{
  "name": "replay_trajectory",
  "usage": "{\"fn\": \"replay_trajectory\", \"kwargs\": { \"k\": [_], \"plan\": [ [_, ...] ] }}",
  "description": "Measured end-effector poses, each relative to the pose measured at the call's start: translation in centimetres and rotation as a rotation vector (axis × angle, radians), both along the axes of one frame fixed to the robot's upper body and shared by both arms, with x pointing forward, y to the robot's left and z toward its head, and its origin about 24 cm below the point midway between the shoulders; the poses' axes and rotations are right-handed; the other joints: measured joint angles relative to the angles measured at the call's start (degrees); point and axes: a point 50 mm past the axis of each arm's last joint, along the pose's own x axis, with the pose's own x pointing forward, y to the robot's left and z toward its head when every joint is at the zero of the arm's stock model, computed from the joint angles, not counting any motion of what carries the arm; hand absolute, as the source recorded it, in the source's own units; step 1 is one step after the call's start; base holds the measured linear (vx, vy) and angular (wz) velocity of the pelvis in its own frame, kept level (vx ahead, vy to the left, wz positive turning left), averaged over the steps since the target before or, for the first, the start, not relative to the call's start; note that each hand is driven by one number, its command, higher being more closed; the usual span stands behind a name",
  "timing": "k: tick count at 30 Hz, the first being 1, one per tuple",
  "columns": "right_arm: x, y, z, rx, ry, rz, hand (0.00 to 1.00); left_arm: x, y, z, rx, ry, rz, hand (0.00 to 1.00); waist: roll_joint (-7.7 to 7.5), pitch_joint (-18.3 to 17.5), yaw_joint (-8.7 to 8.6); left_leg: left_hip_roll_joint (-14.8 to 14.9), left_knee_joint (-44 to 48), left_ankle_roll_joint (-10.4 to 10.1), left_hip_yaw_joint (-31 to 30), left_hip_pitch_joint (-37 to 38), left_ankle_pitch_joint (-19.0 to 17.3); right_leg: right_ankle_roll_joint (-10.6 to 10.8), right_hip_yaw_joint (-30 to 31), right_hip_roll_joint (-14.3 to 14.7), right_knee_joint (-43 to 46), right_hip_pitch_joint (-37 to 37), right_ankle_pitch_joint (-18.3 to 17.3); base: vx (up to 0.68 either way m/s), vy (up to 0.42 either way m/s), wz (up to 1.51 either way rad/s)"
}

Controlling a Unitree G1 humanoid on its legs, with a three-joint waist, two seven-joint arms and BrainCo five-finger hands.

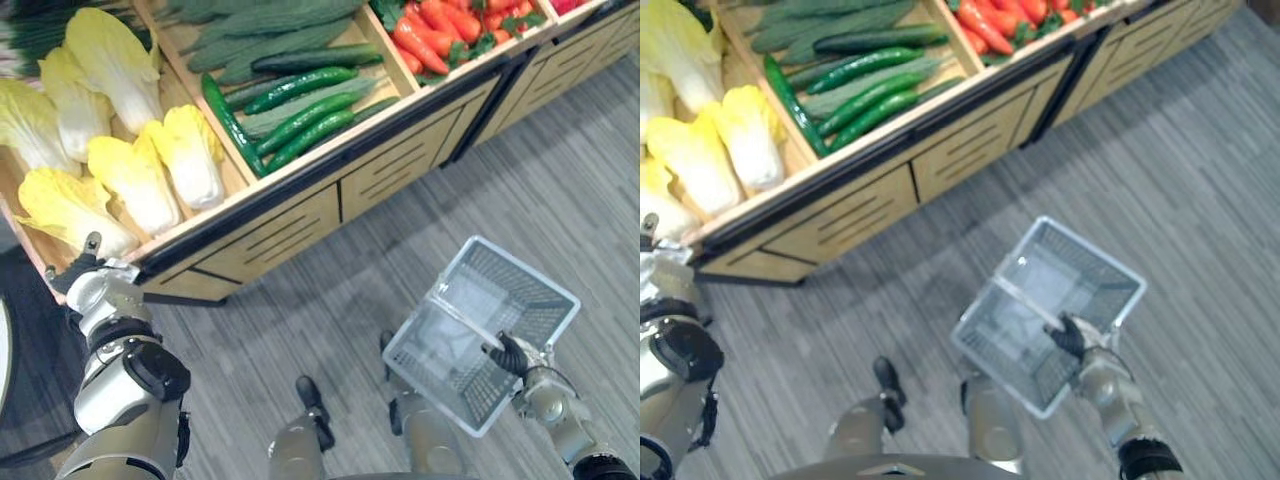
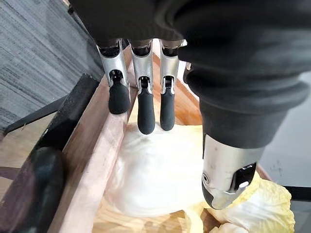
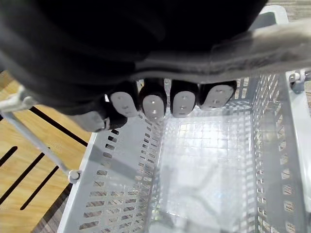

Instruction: Pick vegetable in the basket

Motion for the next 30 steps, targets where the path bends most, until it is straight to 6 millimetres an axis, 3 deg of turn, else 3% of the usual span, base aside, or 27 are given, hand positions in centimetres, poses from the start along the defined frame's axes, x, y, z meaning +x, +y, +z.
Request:
{"fn": "replay_trajectory", "kwargs": {
  "k": [5, 20, 30],
  "plan": [
    [-0.9, -0.1, -0.6, 0.003, 0.027, -0.010, 1.00, -0.6, -0.4, -1.5, 0.009, 0.075, -0.002, 0.00, -0.21, -0.69, 0.10, -0.14, -0.11, 0.06, -0.71, 1.48, 0.12, -0.27, -0.84, -0.18, -0.01, 1.82, -0.21, 0.00, -0.003, 0.10],
    [-3.8, -1.3, -2.6, 0.008, 0.130, -0.091, 1.00, -0.1, -0.9, -1.1, 0.129, 0.176, -0.043, 0.00, -0.01, -2.16, 0.28, -0.41, -0.31, 0.09, -1.73, 3.19, 0.51, -0.31, -1.21, -0.35, -0.02, 3.75, -0.24, 0.00, -0.001, 0.00],
    [-4.3, -1.4, -2.8, 0.007, 0.139, -0.098, 1.00, 0.4, -1.1, -0.3, 0.237, 0.230, -0.080, 0.00, -0.01, -2.19, 0.21, -0.77, -2.20, 0.02, -2.09, 3.75, 1.80, -0.31, -1.67, -0.41, -0.02, 3.77, -0.24, 0.00, -0.004, 0.02]
  ]
}}
